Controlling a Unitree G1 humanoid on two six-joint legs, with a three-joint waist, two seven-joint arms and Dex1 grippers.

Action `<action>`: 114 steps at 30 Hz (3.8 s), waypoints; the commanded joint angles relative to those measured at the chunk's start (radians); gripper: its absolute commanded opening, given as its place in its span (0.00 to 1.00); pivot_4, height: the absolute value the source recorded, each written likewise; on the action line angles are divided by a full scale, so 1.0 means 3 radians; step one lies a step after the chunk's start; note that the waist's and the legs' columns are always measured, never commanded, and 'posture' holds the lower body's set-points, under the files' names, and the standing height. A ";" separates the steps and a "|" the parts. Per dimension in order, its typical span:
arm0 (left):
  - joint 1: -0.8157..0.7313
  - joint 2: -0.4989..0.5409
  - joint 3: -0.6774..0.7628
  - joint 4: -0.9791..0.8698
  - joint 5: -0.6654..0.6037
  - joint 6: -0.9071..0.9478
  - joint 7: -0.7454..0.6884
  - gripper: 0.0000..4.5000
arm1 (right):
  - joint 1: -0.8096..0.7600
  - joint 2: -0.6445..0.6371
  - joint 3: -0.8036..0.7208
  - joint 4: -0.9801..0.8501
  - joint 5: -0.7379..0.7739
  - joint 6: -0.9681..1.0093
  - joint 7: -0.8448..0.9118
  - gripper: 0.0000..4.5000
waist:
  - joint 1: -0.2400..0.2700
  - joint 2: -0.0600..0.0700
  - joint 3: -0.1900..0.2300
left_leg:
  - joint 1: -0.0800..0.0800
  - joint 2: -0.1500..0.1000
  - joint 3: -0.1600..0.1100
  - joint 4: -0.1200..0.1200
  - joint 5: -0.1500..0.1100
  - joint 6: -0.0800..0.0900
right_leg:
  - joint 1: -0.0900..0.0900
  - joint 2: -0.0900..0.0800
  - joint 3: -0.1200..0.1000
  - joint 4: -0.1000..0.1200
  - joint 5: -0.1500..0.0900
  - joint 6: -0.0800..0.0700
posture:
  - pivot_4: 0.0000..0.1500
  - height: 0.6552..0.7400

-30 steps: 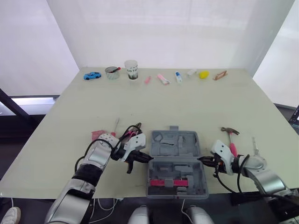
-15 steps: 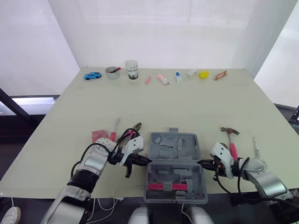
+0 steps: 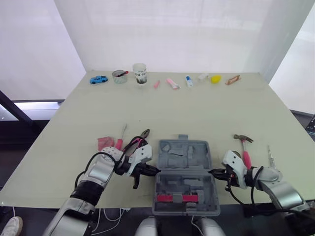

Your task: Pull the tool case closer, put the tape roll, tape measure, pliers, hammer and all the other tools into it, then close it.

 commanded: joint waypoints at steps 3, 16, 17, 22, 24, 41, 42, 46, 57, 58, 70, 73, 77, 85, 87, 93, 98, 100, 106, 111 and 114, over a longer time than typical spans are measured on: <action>-0.0012 -0.0101 -0.0129 -0.0116 -0.0084 -0.0029 -0.0015 0.00 | 0.0013 -0.0016 -0.0039 -0.0150 0.0098 0.0003 0.0032 0.02 | 0.0002 0.0000 0.0000 | 0.0000 0.0000 -0.0001 0.0001 0.0000 0.0000 | 0.0001 0.0000 -0.0001 0.0000 0.0000 0.0000 | 1.00 1.00; 0.0062 -0.0052 -0.0126 -0.0208 -0.0115 0.0049 -0.0052 0.00 | 0.0026 -0.0022 -0.0005 -0.0175 0.0138 0.0054 0.0069 0.02 | 0.0001 0.0000 0.0000 | 0.0000 0.0000 -0.0002 0.0002 0.0000 0.0000 | 0.0002 0.0000 -0.0002 -0.0001 0.0000 0.0000 | 1.00 1.00; 0.0065 -0.0045 -0.0126 -0.0219 -0.0121 0.0063 -0.0061 0.00 | 0.0028 -0.0023 0.0002 -0.0186 0.0148 0.0070 0.0078 0.02 | 0.0000 0.0000 0.0000 | 0.0000 0.0000 -0.0002 0.0002 0.0000 0.0000 | 0.0002 0.0000 -0.0002 -0.0001 0.0000 0.0000 | 1.00 1.00; 0.0074 -0.0021 -0.0124 -0.0254 -0.0141 0.0098 -0.0075 0.00 | 0.0035 -0.0026 0.0014 -0.0221 0.0171 0.0115 0.0087 0.02 | -0.0003 0.0000 0.0000 | 0.0000 0.0000 -0.0003 0.0001 0.0000 0.0000 | 0.0002 0.0000 -0.0003 -0.0001 0.0000 0.0000 | 1.00 1.00; 0.0088 0.0003 -0.0122 -0.0275 -0.0157 0.0120 -0.0098 0.00 | 0.0053 -0.0032 0.0024 -0.0256 0.0187 0.0155 0.0098 0.02 | -0.0004 0.0000 0.0000 | 0.0000 0.0000 -0.0003 0.0001 0.0000 0.0000 | 0.0002 0.0000 -0.0003 -0.0001 0.0000 0.0000 | 1.00 1.00; 0.0265 0.0109 -0.0082 -0.0524 -0.0279 0.0362 0.0009 0.00 | 0.0125 -0.0028 0.0032 -0.0380 0.0232 0.0278 0.0074 0.02 | -0.0004 0.0000 0.0000 | 0.0001 0.0000 -0.0004 0.0001 0.0000 0.0000 | 0.0002 0.0000 -0.0003 -0.0001 -0.0001 -0.0002 | 1.00 1.00; 0.0262 0.0108 -0.0081 -0.0518 -0.0276 0.0355 0.0018 0.00 | 0.0121 -0.0025 0.0034 -0.0380 0.0232 0.0280 0.0073 0.02 | -0.0005 0.0000 0.0000 | 0.0001 0.0000 -0.0004 0.0001 0.0000 0.0000 | 0.0002 0.0000 -0.0003 -0.0001 -0.0001 -0.0002 | 1.00 1.00; 0.0251 0.0108 -0.0076 -0.0496 -0.0277 0.0342 0.0034 0.00 | 0.0125 -0.0021 0.0035 -0.0389 0.0237 0.0290 0.0074 0.02 | -0.0005 0.0000 0.0000 | 0.0001 0.0000 -0.0004 0.0001 0.0000 0.0000 | 0.0002 0.0000 -0.0003 -0.0001 -0.0001 -0.0002 | 1.00 1.00; 0.0230 0.0126 -0.0103 -0.0410 -0.0236 0.0271 0.0050 0.00 | 0.0124 -0.0025 0.0016 -0.0374 0.0229 0.0278 0.0060 0.02 | -0.0005 0.0000 0.0000 | 0.0001 0.0000 -0.0004 0.0001 0.0000 0.0000 | 0.0002 0.0000 -0.0003 -0.0001 -0.0004 -0.0007 | 1.00 1.00; 0.0231 0.0125 -0.0104 -0.0412 -0.0242 0.0276 0.0053 0.00 | 0.0122 -0.0027 0.0014 -0.0366 0.0224 0.0272 0.0058 0.02 | -0.0004 0.0000 0.0000 | 0.0001 0.0000 -0.0004 0.0001 0.0000 0.0000 | 0.0002 0.0000 -0.0003 -0.0001 -0.0004 -0.0007 | 1.00 1.00; 0.0239 0.0129 -0.0085 -0.0398 -0.0252 0.0263 0.0116 0.00 | 0.0068 -0.0008 -0.0001 -0.0254 0.0171 0.0163 0.0023 0.02 | -0.0005 0.0000 0.0000 | 0.0001 0.0000 -0.0004 0.0001 0.0000 0.0000 | 0.0002 0.0000 -0.0003 -0.0001 -0.0005 -0.0008 | 1.00 1.00; 0.0232 0.0129 -0.0080 -0.0380 -0.0249 0.0254 0.0130 0.00 | 0.0080 -0.0015 -0.0005 -0.0256 0.0172 0.0162 0.0026 0.02 | -0.0005 0.0000 0.0000 | 0.0001 0.0000 -0.0004 0.0001 0.0000 0.0000 | 0.0002 0.0000 -0.0003 -0.0001 -0.0005 -0.0008 | 1.00 1.00; 0.0197 0.0127 -0.0058 -0.0314 -0.0246 0.0213 0.0165 0.00 | 0.0139 -0.0059 -0.0020 -0.0266 0.0161 0.0201 0.0017 0.02 | -0.0004 0.0000 0.0000 | 0.0001 0.0000 -0.0004 0.0001 0.0000 0.0000 | 0.0002 0.0000 -0.0003 -0.0001 -0.0005 -0.0008 | 1.00 1.00; 0.0182 0.0112 -0.0082 -0.0305 -0.0269 0.0202 0.0178 0.00 | 0.0177 -0.0088 -0.0082 -0.0266 0.0173 0.0181 -0.0037 0.02 | -0.0004 0.0000 0.0000 | 0.0001 0.0000 -0.0004 0.0002 0.0000 0.0000 | 0.0003 0.0000 -0.0003 -0.0001 -0.0005 -0.0008 | 1.00 1.00; 0.0185 0.0099 -0.0094 -0.0319 -0.0275 0.0210 0.0179 0.00 | 0.0193 -0.0106 -0.0102 -0.0270 0.0193 0.0186 -0.0039 0.02 | -0.0003 0.0000 0.0000 | 0.0001 0.0000 -0.0004 0.0002 0.0000 0.0000 | 0.0003 0.0000 -0.0003 -0.0001 -0.0005 -0.0008 | 1.00 1.00; 0.0202 0.0071 -0.0133 -0.0380 -0.0300 0.0242 0.0147 0.00 | 0.0261 -0.0176 -0.0161 -0.0287 0.0250 0.0203 -0.0023 0.02 | 0.0013 0.0000 0.0000 | 0.0000 0.0000 -0.0003 0.0002 0.0000 0.0000 | 0.0004 -0.0001 -0.0003 -0.0003 -0.0005 -0.0008 | 1.00 1.00; 0.0201 0.0074 -0.0150 -0.0385 -0.0307 0.0244 0.0141 0.00 | 0.0282 -0.0198 -0.0173 -0.0291 0.0261 0.0194 -0.0043 0.02 | 0.0009 0.0000 0.0000 | 0.0001 0.0000 -0.0004 0.0001 0.0000 0.0000 | 0.0004 -0.0001 -0.0003 -0.0003 -0.0005 -0.0009 | 1.00 1.00; 0.0205 0.0073 -0.0159 -0.0389 -0.0310 0.0244 0.0142 0.00 | 0.0288 -0.0200 -0.0179 -0.0280 0.0257 0.0177 -0.0052 0.02 | 0.0008 0.0000 0.0000 | 0.0001 0.0000 -0.0004 0.0001 0.0000 0.0000 | 0.0004 -0.0001 -0.0003 -0.0004 -0.0005 -0.0009 | 1.00 1.00; 0.0230 0.0109 -0.0140 -0.0390 -0.0311 0.0241 0.0147 0.00 | 0.0299 -0.0194 -0.0190 -0.0286 0.0257 0.0165 -0.0084 0.02 | 0.0009 0.0000 0.0000 | 0.0001 0.0000 -0.0004 0.0001 0.0000 0.0000 | 0.0004 -0.0001 -0.0003 -0.0004 -0.0005 -0.0009 | 1.00 1.00; 0.0235 0.0174 -0.0099 -0.0344 -0.0311 0.0219 0.0139 0.00 | 0.0310 -0.0196 -0.0205 -0.0271 0.0255 0.0151 -0.0092 0.02 | 0.0002 0.0000 0.0000 | 0.0001 0.0000 -0.0004 0.0001 0.0000 0.0000 | 0.0004 -0.0001 -0.0003 -0.0004 -0.0005 -0.0009 | 1.00 1.00; 0.0240 0.0209 -0.0069 -0.0314 -0.0313 0.0205 0.0154 0.00 | 0.0312 -0.0189 -0.0215 -0.0258 0.0258 0.0129 -0.0098 0.02 | -0.0007 0.0000 0.0000 | 0.0001 0.0000 -0.0004 0.0001 0.0000 0.0000 | 0.0004 0.0000 -0.0003 -0.0004 -0.0005 -0.0009 | 1.00 1.00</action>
